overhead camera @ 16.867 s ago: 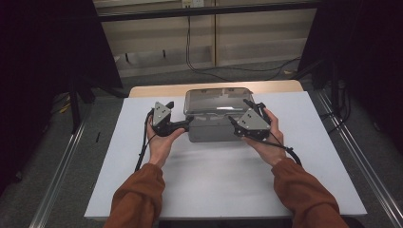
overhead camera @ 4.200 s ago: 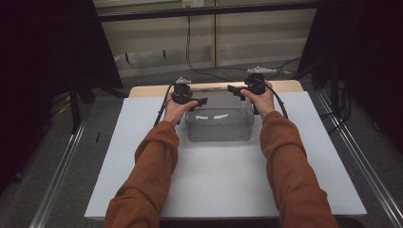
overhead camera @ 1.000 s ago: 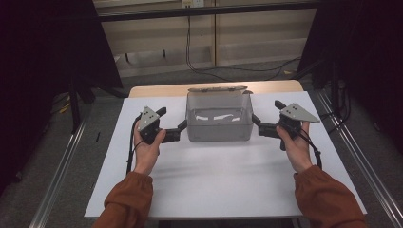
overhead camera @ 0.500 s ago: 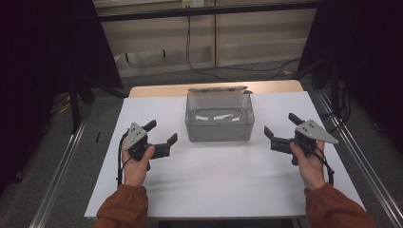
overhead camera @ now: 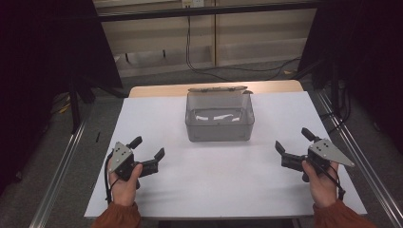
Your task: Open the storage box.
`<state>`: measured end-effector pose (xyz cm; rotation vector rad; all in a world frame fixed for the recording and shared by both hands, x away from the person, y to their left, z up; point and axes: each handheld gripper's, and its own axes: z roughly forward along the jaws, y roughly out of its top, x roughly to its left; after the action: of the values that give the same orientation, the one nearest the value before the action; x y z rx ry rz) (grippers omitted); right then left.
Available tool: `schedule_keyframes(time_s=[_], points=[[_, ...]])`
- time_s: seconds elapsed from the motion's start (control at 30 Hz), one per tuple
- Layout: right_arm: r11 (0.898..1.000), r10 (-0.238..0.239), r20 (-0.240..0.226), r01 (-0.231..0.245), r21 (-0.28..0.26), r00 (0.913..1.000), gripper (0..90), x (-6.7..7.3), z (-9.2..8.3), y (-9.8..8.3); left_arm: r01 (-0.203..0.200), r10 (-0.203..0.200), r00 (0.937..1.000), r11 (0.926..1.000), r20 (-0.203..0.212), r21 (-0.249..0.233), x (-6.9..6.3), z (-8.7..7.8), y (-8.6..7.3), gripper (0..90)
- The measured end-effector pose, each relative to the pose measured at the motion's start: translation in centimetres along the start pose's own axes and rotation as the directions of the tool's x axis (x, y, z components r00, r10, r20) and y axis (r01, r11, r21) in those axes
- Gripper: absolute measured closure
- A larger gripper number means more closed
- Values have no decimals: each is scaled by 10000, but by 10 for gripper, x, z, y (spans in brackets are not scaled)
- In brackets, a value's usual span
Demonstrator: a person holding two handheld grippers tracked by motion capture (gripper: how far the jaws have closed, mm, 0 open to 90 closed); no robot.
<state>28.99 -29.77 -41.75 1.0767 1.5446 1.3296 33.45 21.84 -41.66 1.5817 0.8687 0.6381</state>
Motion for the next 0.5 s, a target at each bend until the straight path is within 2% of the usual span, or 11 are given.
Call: schedule_keyframes(time_s=[0.1,0.2,0.23,0.27,0.33,0.37,0.43,0.5], points=[[10000,-27,64,27,62,10000,16,0,-8,-3,-220,221,9996,9997,-156,71,-1,-12,-4,48],[9999,27,68,-29,168,10000,15,0,-16,-9,-305,308,9991,9995,-276,113,-4,-21,-11,45],[9998,-69,82,67,208,9999,13,0,-18,-11,-218,220,9993,9997,-301,71,-5,-24,-15,45],[9996,-174,126,171,212,9998,11,0,-19,-12,13,-15,9997,10000,-264,-82,-6,-27,-18,44],[9998,-188,173,186,116,9997,8,-1,-21,-13,223,-224,9997,9997,-117,-28,-7,-28,-21,45],[9999,-132,204,130,63,9997,8,-1,-21,-13,110,-110,9999,9999,-15,44,-7,-28,-21,44],[9999,-148,233,147,60,9996,8,-2,-19,-14,219,-220,9997,9997,142,84,-8,-25,-22,43],[9999,-109,231,106,137,9997,8,-2,-17,-16,96,-99,9995,9999,285,118,-10,-25,-22,42]])
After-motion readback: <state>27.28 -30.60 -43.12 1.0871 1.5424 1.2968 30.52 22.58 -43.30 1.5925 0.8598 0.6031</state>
